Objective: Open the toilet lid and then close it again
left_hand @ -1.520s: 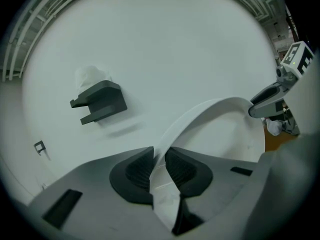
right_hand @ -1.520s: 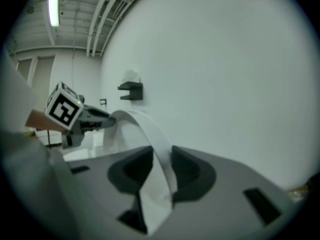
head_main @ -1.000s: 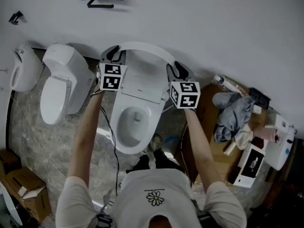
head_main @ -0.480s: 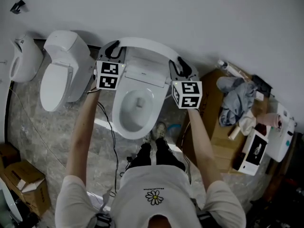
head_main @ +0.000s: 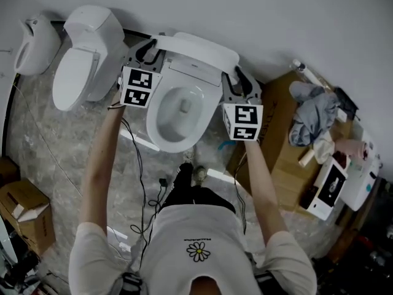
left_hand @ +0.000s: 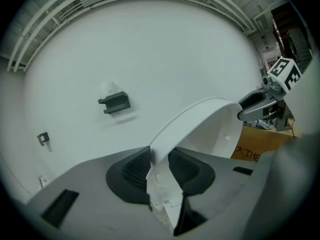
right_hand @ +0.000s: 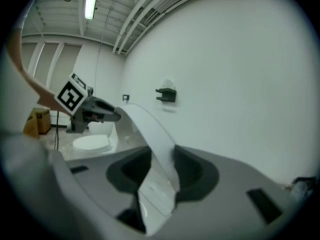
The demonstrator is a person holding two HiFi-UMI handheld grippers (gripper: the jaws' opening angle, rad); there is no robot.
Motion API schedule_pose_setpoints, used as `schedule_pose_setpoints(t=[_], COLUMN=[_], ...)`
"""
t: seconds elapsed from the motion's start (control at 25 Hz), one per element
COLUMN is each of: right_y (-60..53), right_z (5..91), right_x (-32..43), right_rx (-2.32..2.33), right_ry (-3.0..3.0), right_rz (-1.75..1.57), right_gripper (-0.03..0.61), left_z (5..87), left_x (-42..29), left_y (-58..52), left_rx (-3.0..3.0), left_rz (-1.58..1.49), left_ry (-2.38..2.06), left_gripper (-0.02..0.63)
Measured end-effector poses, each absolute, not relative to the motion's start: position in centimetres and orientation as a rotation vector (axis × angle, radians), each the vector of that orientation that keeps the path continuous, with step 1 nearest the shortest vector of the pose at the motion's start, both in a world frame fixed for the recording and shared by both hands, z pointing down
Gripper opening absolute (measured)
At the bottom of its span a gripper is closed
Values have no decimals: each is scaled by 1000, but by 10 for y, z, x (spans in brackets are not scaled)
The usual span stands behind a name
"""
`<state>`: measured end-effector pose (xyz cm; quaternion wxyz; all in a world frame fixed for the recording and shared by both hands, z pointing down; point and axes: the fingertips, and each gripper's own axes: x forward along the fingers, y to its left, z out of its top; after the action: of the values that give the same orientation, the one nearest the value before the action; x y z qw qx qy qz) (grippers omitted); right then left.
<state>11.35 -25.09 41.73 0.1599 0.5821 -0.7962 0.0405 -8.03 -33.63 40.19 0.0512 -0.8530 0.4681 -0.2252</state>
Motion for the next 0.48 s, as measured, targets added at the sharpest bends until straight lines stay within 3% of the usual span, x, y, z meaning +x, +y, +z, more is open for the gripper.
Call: schedule_pose_setpoints(t=[0.32, 0.44, 0.48], right_y=[-192, -170, -166], right_z=[445, 458, 461], right_x=[85, 79, 77], right_rx=[1493, 1442, 1432], right_ry=[-2277, -2289, -2287], right_rz=[70, 123, 131], right_gripper=[170, 178, 181], left_z=[435, 453, 457], left_x=[-98, -95, -96], left_y=[-267, -238, -231], left_rx=[-2630, -2677, -2689], left_rz=[-782, -875, -898], left_ry=[1477, 1346, 1310], left_gripper=[190, 294, 302])
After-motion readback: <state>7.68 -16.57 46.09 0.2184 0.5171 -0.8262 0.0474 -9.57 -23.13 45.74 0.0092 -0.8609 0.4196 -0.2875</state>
